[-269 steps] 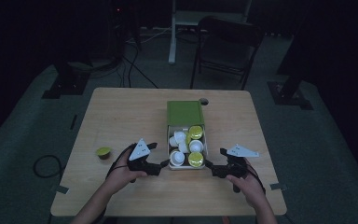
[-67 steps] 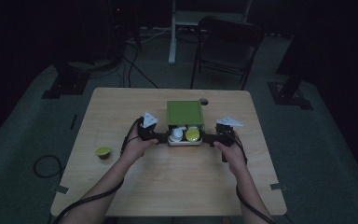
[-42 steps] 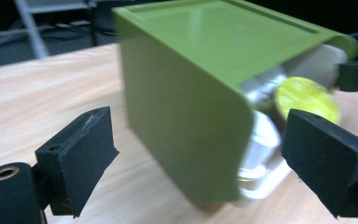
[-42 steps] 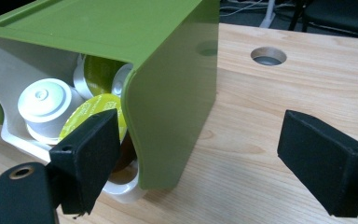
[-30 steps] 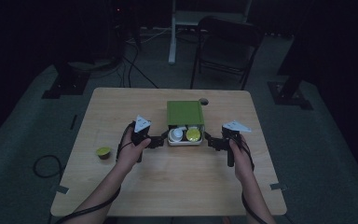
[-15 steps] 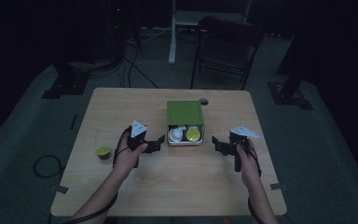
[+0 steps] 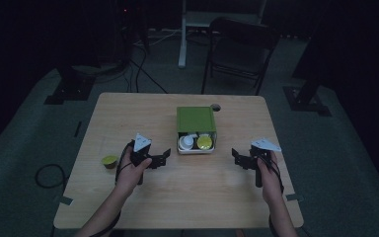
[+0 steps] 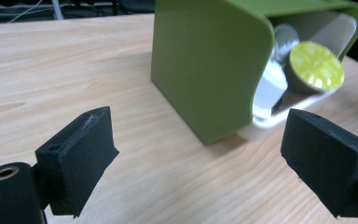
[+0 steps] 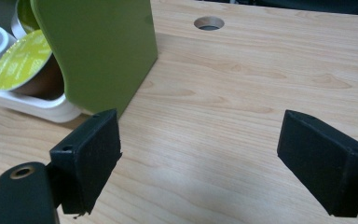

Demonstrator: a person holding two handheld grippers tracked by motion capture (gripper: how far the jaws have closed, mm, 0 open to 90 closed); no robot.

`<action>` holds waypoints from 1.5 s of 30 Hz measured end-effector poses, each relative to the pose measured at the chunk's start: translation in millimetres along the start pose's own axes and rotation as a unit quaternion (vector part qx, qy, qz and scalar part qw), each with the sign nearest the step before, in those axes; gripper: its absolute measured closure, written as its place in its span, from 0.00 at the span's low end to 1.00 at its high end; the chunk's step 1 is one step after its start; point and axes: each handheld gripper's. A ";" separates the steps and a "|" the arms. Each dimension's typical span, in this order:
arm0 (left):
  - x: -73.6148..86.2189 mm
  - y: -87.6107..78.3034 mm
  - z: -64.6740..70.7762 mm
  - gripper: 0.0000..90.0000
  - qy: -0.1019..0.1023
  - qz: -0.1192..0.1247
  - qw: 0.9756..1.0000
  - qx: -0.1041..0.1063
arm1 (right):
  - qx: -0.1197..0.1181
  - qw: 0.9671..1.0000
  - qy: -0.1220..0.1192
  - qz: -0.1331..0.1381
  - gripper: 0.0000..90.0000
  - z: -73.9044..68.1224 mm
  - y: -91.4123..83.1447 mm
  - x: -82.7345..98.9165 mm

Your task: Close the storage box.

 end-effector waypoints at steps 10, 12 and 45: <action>13.9 -9.7 3.2 0.11 -0.019 -0.013 1.000 -0.009 | 0.035 0.999 0.005 0.003 0.14 9.8 -10.5 10.7; 16.8 -11.4 3.4 0.11 -0.022 -0.016 1.000 -0.012 | 0.041 0.999 0.004 0.002 0.14 11.1 -12.1 13.0; 54.5 -39.9 5.5 0.11 -0.043 -0.055 0.997 -0.039 | 0.134 0.990 0.031 -0.010 0.13 36.5 -30.5 46.8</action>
Point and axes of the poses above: each handheld gripper's, and its own axes: y roughly forward along the jaws, x roughly out of its underside, z roughly to its right, and after that the axes turned 10 degrees about y, right-handed
